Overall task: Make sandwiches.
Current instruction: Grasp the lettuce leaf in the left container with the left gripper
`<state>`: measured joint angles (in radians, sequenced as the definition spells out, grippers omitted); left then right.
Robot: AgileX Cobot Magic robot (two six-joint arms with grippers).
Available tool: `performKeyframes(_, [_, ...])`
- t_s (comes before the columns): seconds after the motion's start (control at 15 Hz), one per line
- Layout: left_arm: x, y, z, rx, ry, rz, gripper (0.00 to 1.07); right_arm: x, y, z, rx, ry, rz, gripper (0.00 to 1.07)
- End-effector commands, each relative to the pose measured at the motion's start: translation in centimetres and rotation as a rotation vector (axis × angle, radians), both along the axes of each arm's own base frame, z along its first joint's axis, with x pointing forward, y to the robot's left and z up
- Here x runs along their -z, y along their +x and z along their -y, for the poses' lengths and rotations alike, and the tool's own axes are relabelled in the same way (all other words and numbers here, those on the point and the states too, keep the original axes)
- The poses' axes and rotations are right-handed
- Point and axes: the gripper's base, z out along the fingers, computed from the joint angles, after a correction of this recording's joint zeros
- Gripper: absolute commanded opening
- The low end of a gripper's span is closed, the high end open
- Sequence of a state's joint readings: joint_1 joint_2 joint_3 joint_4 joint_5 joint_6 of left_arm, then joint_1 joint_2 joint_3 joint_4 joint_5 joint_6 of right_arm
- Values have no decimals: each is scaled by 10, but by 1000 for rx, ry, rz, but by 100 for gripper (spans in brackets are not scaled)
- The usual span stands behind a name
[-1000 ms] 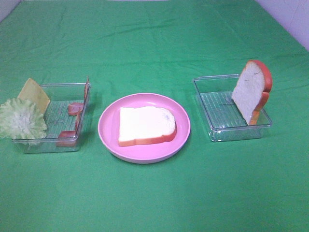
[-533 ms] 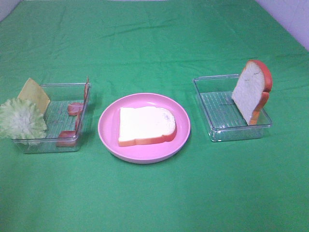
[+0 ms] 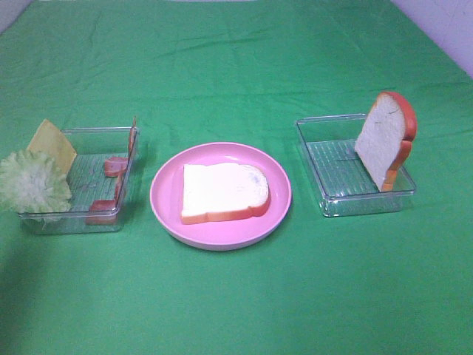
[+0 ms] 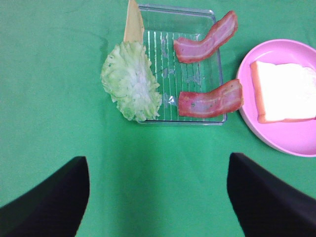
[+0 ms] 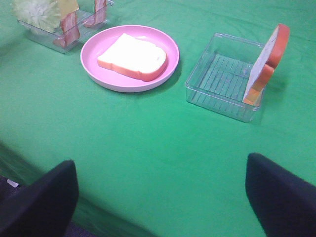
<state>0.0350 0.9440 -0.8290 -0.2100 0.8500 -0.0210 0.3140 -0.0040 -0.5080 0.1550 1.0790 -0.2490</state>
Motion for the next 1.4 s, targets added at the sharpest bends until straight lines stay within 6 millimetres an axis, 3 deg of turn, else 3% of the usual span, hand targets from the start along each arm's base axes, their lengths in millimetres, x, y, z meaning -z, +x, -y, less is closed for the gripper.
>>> performKeyframes(0.07, [15,33,-2,-10,4,-105,74,1,-2,1,1,-2,32,85])
performKeyframes(0.27, [46,83,-4,-9,4,-257,74,1,-2,1,1,-2,32,85])
performKeyframes(0.53, [64,128,-10,-3,27,-324,74,1,-2,1,1,-2,32,85])
performKeyframes(0.8, [91,151,-26,-26,70,-401,74,1,-2,1,0,-2,32,85])
performKeyframes(0.87, [108,163,-39,-39,74,-428,74,1,-2,1,0,-2,32,85])
performKeyframes(1.4, [149,188,-28,66,-21,-381,74,1,-2,1,0,-2,32,85])
